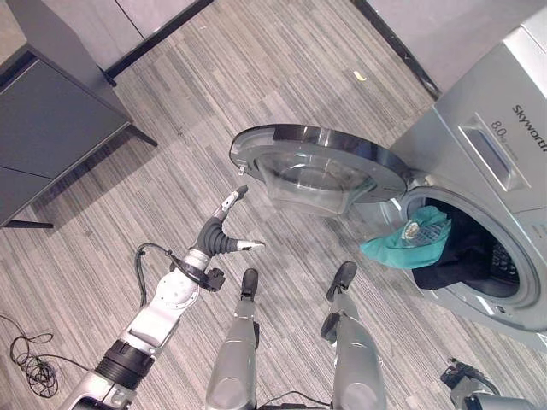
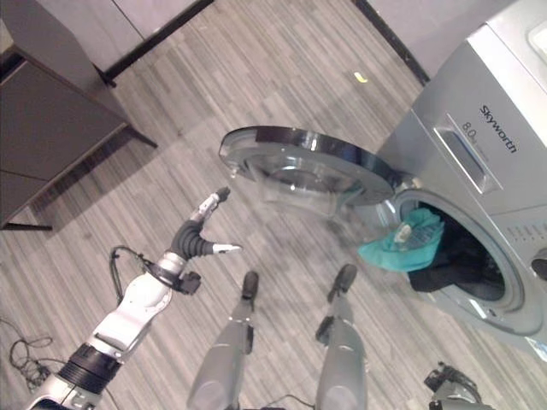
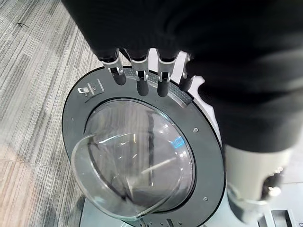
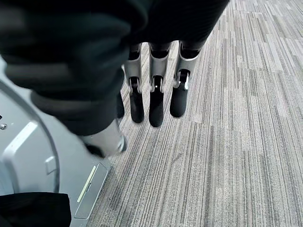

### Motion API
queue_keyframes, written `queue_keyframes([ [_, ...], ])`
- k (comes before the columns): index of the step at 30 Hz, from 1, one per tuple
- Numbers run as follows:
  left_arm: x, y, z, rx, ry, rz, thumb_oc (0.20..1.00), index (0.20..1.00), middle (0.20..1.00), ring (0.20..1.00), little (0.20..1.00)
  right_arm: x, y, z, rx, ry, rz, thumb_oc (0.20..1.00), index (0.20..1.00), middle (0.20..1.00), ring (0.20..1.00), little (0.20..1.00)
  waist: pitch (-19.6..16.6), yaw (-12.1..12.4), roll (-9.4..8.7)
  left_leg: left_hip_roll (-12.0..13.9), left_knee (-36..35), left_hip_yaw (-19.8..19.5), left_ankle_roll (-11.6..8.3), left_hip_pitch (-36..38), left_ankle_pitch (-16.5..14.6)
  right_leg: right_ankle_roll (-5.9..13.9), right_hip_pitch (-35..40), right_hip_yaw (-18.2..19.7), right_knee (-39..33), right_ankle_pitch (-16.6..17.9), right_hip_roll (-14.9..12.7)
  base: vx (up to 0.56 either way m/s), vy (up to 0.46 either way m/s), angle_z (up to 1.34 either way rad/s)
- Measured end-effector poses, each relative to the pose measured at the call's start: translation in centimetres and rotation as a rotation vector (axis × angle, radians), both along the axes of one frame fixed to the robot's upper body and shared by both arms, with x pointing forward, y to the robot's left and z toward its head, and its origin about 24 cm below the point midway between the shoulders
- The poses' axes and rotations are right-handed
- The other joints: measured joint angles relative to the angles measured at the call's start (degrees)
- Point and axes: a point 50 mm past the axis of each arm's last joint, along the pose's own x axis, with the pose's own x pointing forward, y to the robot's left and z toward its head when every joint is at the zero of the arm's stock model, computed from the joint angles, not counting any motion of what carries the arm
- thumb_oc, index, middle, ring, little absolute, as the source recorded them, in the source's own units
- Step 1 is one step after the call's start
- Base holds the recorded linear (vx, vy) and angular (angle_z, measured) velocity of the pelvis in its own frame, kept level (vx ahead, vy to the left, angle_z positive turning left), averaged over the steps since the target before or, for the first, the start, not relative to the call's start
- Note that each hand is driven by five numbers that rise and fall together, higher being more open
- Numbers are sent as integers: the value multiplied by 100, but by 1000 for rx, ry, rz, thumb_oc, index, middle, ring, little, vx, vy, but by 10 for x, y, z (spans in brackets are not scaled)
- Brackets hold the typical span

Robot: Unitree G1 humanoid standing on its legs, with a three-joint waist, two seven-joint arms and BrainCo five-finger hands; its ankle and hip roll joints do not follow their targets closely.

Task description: Grab the laundry basket,head to the washer,open it,put in the laundry and shut it.

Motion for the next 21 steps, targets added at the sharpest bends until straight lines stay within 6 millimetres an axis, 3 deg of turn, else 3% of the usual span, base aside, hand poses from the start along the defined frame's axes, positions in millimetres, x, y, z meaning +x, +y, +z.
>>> queue_keyframes([
  [1, 0, 0, -1, 0, 2, 1, 1000, 1000, 1000, 1000, 1000, -1, 0, 0, 1, 4, -1, 351, 351, 351, 351, 351, -2, -2, -4, 1, 6, -2, 1, -1, -2, 1, 0, 0, 1, -1, 1, 0, 0, 0],
  [2, -1, 1, -1, -1, 5, 5, 1000, 1000, 1000, 1000, 1000, -2, 0, -1, 3, 9, -4, 200, 200, 200, 200, 200, -14, -4, -25, 1, 8, 3, 1, 0, -2, 1, -1, 6, 1, -1, 1, 0, 0, 0],
  [9, -3, 4, -6, 0, 20, 17, 1000, 1000, 1000, 1000, 1000, -8, 1, -3, 4, 29, -8, 200, 200, 200, 200, 200, -118, -11, -186, -6, 55, -2, 3, -33, -3, 1, -12, 11, 3, 0, -5, -1, -1, 0],
  [10, -3, 4, -6, -1, 20, 17, 1000, 1000, 1000, 1000, 1000, -10, 1, -3, 4, 33, -8, 241, 241, 241, 241, 241, -119, -11, -187, -11, 83, -12, 8, -71, -8, 1, -27, 11, 4, 0, -7, 0, 0, 0],
  [11, -3, 5, -5, -1, 19, 20, 1000, 1000, 1000, 1000, 1000, -10, 1, -3, 1, 39, -3, 498, 498, 498, 498, 498, -119, -4, -188, -18, 97, -12, 11, -110, -9, 2, -69, 16, 22, 1, -13, 0, 0, 0],
  [12, -3, 5, -5, -1, 18, 21, 1000, 1000, 1000, 1000, 1000, -11, 1, -4, -2, 48, 9, 1000, 1000, 1000, 1000, 1000, -119, -7, -187, -20, 106, -11, 12, -137, -8, 3, -97, 17, 27, 7, -15, 0, 0, 0],
  [17, -4, 7, -6, -7, 16, 45, 1000, 1000, 1000, 1000, 1000, 2, 2, 0, -40, 88, 120, 1000, 1000, 1000, 1000, 1000, -121, 32, -154, -3, 129, -9, 15, -372, -4, -27, -391, 53, 198, -15, -28, -39, -56, -1],
  [21, -7, 9, -5, -15, 9, 52, 1000, 1000, 1000, 1000, 1000, 20, -12, 15, -126, 114, 199, 1000, 1000, 1000, 1000, 1000, 144, 188, 206, 31, 344, -89, 7, -753, 0, -98, -864, 15, 752, -264, -98, -68, -80, 7],
])
